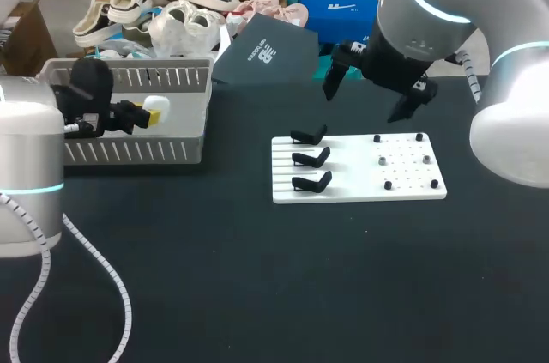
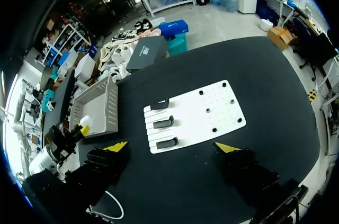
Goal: Pick up each earbud case from the left stands, insert the matching earbuds, close the lid, and place the case in the box.
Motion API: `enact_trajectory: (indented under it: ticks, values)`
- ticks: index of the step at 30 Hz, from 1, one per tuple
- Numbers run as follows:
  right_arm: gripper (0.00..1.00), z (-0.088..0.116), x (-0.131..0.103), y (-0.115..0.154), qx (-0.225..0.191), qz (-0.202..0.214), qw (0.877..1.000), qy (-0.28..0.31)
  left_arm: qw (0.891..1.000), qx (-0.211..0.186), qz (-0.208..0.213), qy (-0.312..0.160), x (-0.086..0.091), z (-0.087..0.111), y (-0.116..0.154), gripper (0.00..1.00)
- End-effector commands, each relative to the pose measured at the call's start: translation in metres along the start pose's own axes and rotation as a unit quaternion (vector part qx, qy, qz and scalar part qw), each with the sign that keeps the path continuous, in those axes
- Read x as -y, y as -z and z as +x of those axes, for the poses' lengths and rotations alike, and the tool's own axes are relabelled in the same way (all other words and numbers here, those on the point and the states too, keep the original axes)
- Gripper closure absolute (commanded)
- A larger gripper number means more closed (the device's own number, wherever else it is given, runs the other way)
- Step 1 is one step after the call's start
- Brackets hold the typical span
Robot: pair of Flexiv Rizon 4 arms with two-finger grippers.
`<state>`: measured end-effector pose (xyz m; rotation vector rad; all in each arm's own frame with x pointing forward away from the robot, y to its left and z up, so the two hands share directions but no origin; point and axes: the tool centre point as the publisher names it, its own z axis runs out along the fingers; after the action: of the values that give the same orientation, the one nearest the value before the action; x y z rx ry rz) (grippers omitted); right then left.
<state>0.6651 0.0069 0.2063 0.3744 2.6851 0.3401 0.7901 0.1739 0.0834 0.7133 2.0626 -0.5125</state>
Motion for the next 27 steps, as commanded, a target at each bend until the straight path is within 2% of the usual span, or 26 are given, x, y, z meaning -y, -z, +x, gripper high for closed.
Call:
enact_trajectory:
  ticks: [1,2,3,9,12,18,23,27]
  values:
    - [0.00,0.004,0.002,0.001,0.008,-0.001,1.000,-0.002,1.000,-0.002,-0.001,0.001,-0.001,-0.006,-0.015,0.75]
    - [0.00,0.004,0.002,0.001,0.008,-0.001,1.000,-0.002,1.000,-0.002,0.000,0.000,0.000,-0.008,-0.015,0.18]
    - [0.00,0.004,0.002,0.001,0.008,-0.001,1.000,-0.002,1.000,-0.002,-0.002,-0.003,0.000,-0.009,-0.015,0.00]
    - [0.00,0.004,0.002,0.001,0.008,-0.001,1.000,-0.002,1.000,0.013,-0.001,-0.025,0.017,-0.019,-0.005,0.00]
    - [0.00,0.004,0.002,0.001,0.008,-0.001,1.000,-0.002,0.999,0.029,0.008,-0.037,0.036,-0.026,0.005,0.00]
    - [0.00,0.004,0.002,0.001,0.008,-0.001,1.000,-0.002,0.995,0.057,0.046,-0.064,0.083,-0.036,0.022,0.00]
    - [0.00,0.004,0.002,0.001,0.008,-0.001,1.000,-0.002,0.993,0.072,0.074,-0.064,0.110,-0.033,0.025,0.00]
    - [0.00,0.004,0.002,0.001,0.008,-0.001,1.000,-0.002,0.991,0.073,0.094,-0.067,0.124,-0.031,0.023,0.00]
